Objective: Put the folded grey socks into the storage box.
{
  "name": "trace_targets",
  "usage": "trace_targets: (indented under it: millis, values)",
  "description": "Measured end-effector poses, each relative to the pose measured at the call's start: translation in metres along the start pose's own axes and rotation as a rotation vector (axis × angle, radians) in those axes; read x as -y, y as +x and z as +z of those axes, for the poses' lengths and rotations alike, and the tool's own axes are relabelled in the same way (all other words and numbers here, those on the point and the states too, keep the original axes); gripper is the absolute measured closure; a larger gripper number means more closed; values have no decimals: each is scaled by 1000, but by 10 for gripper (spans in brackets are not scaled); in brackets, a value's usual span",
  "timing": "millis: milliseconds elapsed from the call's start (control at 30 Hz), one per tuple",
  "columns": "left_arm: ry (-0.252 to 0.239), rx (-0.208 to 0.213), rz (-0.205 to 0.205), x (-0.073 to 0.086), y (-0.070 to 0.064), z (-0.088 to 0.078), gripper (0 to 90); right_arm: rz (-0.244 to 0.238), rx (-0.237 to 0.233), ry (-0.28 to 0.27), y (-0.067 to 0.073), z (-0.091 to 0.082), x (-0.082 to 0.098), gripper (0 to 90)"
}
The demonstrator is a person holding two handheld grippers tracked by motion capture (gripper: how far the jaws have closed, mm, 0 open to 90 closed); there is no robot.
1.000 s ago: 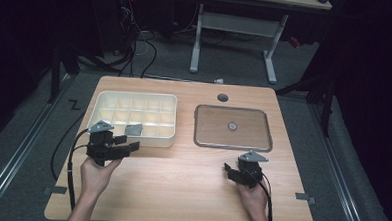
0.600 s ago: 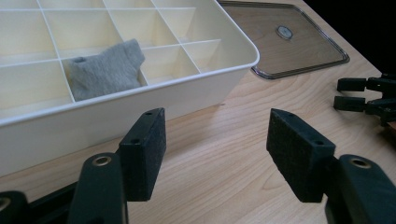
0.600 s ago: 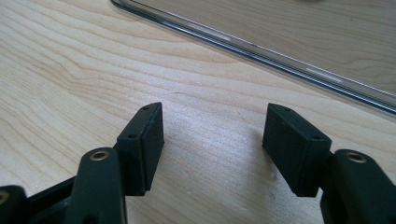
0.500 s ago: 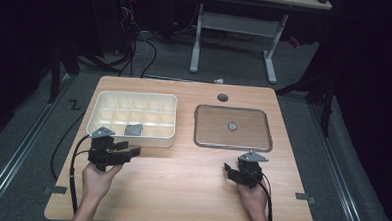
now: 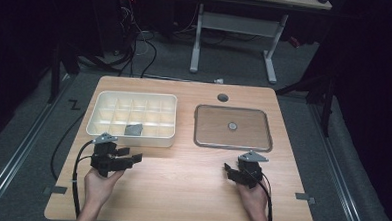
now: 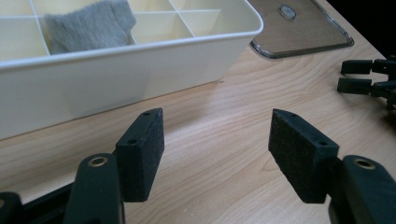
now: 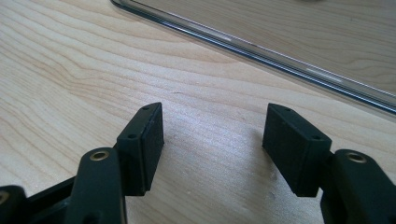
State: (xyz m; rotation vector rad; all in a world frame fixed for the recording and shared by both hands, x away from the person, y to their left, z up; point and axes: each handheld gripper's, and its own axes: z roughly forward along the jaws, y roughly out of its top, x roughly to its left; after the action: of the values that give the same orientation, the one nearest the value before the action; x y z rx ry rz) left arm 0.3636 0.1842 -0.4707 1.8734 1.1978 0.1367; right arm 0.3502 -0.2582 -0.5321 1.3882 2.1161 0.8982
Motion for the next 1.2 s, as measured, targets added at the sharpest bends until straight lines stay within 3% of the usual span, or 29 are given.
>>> trace_targets:
  millis: [633,967,1200]
  values:
    - [6,-29,5,21,5,16,358,-3,-1,0,0,0,0,381]
    - [18,-89,28,32,5,31,361,-5,-3,1,0,0,0,379]
    - [34,-161,59,44,2,39,367,-4,-3,1,0,0,0,378]
